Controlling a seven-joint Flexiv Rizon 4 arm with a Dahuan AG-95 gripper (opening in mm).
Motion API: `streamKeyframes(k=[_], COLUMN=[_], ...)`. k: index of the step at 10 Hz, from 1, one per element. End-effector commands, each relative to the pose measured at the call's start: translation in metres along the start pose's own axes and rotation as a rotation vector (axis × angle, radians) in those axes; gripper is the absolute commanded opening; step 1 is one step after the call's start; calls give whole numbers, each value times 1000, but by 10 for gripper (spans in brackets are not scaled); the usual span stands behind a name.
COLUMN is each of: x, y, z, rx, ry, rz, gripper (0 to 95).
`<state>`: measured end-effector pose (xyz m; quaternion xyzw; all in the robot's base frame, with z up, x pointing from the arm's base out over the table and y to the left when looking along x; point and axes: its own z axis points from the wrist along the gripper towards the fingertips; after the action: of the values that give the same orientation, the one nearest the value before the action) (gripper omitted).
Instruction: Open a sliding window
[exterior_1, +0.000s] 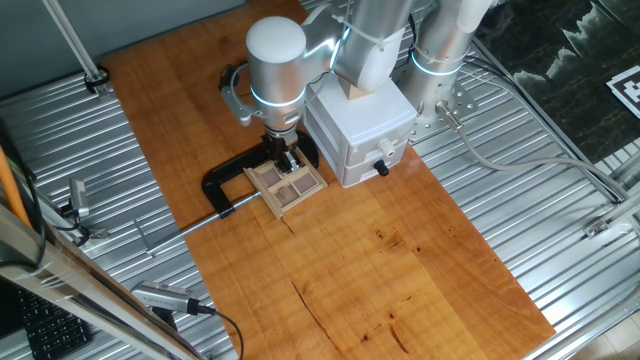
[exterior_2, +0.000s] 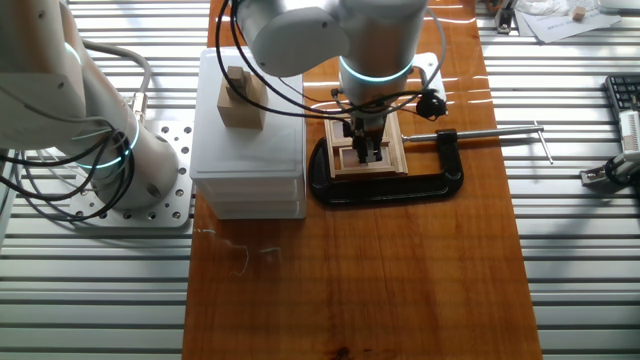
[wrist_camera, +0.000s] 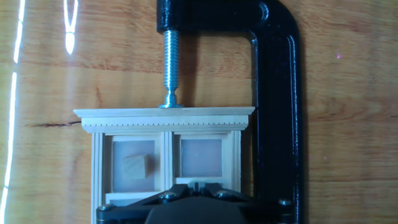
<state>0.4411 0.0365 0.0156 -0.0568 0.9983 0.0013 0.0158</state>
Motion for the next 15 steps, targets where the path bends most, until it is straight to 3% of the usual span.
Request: streamKeyframes(k=[1,15], x=[-1,-1], y=[0,0], z=[1,1], rx=[-8,1], ry=[3,0], rz=[4,-31], gripper=[0,0])
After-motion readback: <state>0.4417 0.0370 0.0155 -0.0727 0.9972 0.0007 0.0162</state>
